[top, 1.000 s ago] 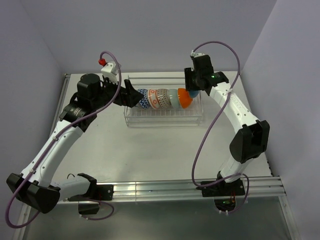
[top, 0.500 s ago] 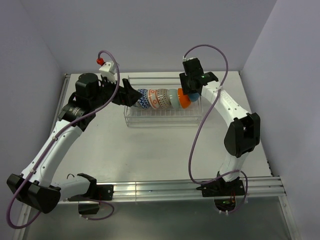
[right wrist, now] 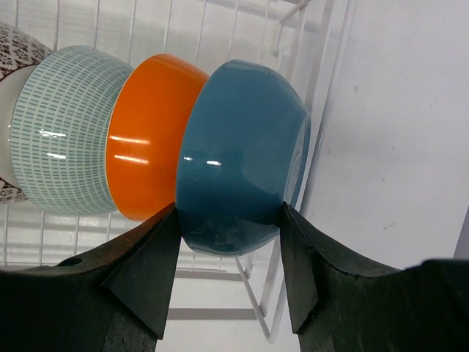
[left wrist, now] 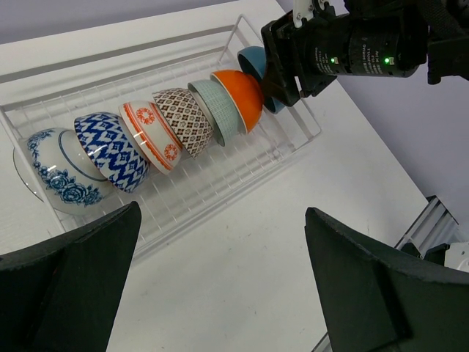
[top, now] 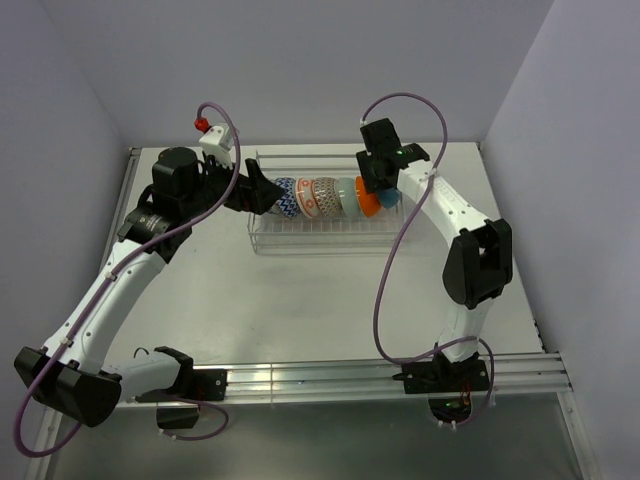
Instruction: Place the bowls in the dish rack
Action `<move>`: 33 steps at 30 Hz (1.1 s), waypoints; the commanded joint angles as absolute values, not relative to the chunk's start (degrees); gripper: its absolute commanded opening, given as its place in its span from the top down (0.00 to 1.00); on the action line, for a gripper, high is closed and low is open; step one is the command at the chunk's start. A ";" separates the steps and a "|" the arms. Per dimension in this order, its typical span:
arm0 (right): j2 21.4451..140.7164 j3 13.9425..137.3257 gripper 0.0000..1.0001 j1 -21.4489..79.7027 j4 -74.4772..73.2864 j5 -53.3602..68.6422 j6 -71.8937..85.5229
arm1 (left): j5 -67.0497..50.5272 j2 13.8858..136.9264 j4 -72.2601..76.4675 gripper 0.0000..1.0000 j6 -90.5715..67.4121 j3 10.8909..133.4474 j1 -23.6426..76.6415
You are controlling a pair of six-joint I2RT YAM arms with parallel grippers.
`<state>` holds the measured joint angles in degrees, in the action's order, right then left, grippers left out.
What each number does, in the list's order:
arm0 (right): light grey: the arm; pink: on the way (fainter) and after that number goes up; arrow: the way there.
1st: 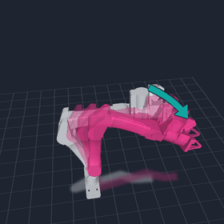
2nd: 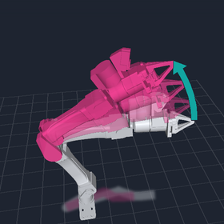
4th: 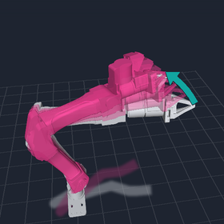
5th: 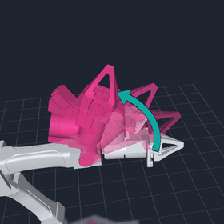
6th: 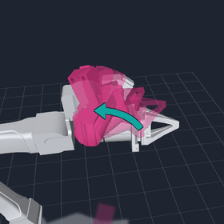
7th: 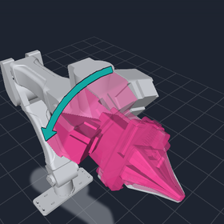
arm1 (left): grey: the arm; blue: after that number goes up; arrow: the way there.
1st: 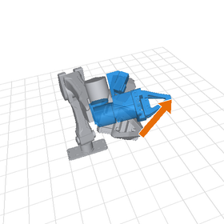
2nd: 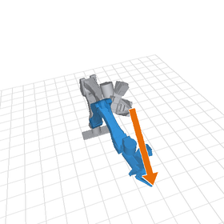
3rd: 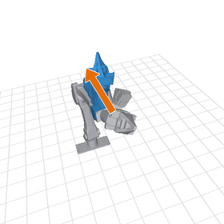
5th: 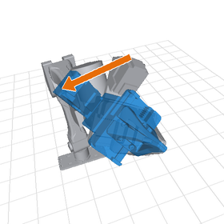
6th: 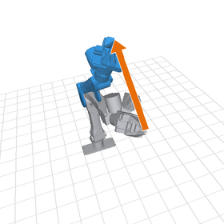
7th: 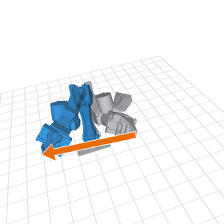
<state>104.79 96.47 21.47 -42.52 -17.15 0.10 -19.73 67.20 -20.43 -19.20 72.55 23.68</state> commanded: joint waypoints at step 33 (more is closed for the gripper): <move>107.05 99.84 0.20 21.62 -44.91 -24.52 -1.93 | -21.88 66.71 -18.98 0.00 -18.28 74.09 23.20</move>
<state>106.59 97.38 21.87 -44.21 -21.85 -1.48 -20.75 67.22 -20.45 -19.09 72.55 23.53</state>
